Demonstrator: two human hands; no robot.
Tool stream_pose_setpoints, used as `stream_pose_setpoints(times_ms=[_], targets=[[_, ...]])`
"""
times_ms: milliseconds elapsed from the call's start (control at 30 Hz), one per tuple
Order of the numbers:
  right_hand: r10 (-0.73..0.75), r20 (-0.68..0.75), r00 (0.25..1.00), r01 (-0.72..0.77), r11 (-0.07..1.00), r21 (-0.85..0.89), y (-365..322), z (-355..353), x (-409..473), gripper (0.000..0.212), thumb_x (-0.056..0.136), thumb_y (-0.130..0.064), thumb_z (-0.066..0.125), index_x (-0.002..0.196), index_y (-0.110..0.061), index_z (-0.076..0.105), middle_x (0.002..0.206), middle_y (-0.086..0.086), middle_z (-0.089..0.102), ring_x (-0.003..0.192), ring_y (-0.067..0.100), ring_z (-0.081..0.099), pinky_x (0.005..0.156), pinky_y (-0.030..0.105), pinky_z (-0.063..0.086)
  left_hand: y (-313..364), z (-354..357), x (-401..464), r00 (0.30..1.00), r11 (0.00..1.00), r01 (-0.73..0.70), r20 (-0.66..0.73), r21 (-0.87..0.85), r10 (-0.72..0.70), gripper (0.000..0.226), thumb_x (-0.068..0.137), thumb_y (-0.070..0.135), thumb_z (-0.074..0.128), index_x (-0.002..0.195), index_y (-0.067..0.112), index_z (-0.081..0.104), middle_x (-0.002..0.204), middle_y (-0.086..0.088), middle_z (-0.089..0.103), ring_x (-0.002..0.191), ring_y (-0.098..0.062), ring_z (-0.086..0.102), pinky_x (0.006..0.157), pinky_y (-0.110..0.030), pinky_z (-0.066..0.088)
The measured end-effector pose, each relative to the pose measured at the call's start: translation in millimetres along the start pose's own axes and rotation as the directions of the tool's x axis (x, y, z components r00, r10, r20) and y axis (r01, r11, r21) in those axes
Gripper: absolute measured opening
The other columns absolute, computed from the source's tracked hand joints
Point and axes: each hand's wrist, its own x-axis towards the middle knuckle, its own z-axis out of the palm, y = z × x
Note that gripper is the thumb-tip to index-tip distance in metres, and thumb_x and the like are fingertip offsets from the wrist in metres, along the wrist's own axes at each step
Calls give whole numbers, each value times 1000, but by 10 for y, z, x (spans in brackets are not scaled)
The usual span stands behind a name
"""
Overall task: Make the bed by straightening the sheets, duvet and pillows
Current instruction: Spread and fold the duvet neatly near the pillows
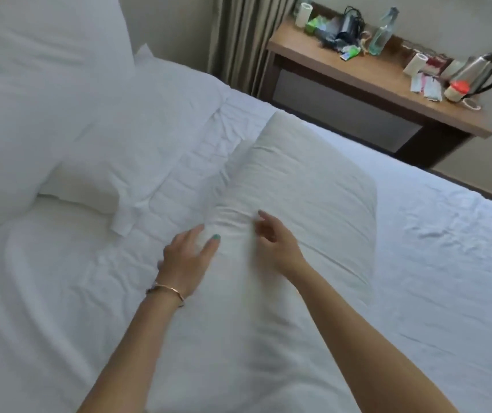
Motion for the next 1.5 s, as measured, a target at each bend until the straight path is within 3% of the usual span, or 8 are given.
stream_pose_setpoints(times_ms=[67, 133, 200, 267, 333, 433, 567, 1500], targets=[[-38, -89, 995, 13, 963, -268, 314, -52, 69, 56, 93, -18, 52, 146, -32, 40, 158, 6, 24, 142, 29, 21, 115, 33, 17, 95, 395, -44, 994, 930, -105, 35, 351, 99, 76, 77, 77, 27, 145, 42, 29, 155, 1, 25, 145, -29, 14, 111, -63, 14], [-61, 18, 998, 64, 943, -327, 494, -142, 128, 52, 95, -18, 48, 142, -37, 42, 161, -3, 13, 149, 25, 7, 120, 34, 6, 83, 842, -55, 983, 828, -181, 84, 530, 161, 69, 83, 79, 22, 146, 53, 10, 161, 3, 2, 146, -34, -6, 100, -75, 4], [-115, 24, 993, 116, 941, -317, 645, -235, 213, 48, 95, -17, 50, 139, -35, 46, 156, -7, 25, 147, 22, 22, 119, 31, 14, -65, 1018, 3, 982, 778, -184, 78, 600, 172, 71, 81, 82, 25, 145, 55, 13, 162, 0, 3, 146, -41, -1, 95, -79, 8], [-141, -32, 990, 101, 832, -545, 711, -291, 355, 53, 92, -53, 39, 144, -45, 37, 157, -8, 27, 140, 22, 32, 117, 39, 14, -373, 1063, 91, 989, 775, -135, 31, 617, 148, 75, 78, 83, 32, 146, 52, 20, 161, -4, 10, 145, -43, 6, 93, -79, 16], [-142, -35, 989, 62, 626, -777, 640, -242, 566, 70, 81, -78, 26, 146, -59, 10, 163, -7, -2, 146, 25, 7, 115, 55, 0, -597, 1079, 121, 992, 783, -108, 17, 613, 124, 77, 78, 83, 33, 146, 49, 23, 160, -6, 15, 144, -44, 9, 93, -78, 19], [-103, -42, 994, 41, 686, -726, 381, -124, 1100, 83, 76, -86, 30, 145, -59, -7, 159, -12, -23, 146, 23, -24, 112, 61, -11, -750, 1170, 199, 996, 787, -83, 27, 612, 85, 76, 80, 80, 31, 146, 43, 29, 158, -10, 21, 143, -46, 15, 93, -77, 19], [-96, 138, 986, 167, 677, -717, 362, 81, 1646, 80, 77, -87, 22, 145, -58, -8, 162, -14, -14, 148, 18, -18, 116, 60, -5, -969, 1277, 457, 998, 792, -60, 20, 607, 60, 75, 83, 77, 26, 147, 38, 27, 158, -14, 21, 142, -48, 16, 94, -76, 19], [-243, 93, 966, 238, 679, -695, 922, 524, 2205, 78, 82, -83, 15, 150, -50, -5, 162, -7, -15, 148, 24, -20, 112, 62, -16, -1274, 1568, 878, 989, 770, 2, -114, 639, 92, 70, 87, 71, 13, 149, 39, 17, 157, -12, 19, 138, -45, 23, 94, -73, 27]])
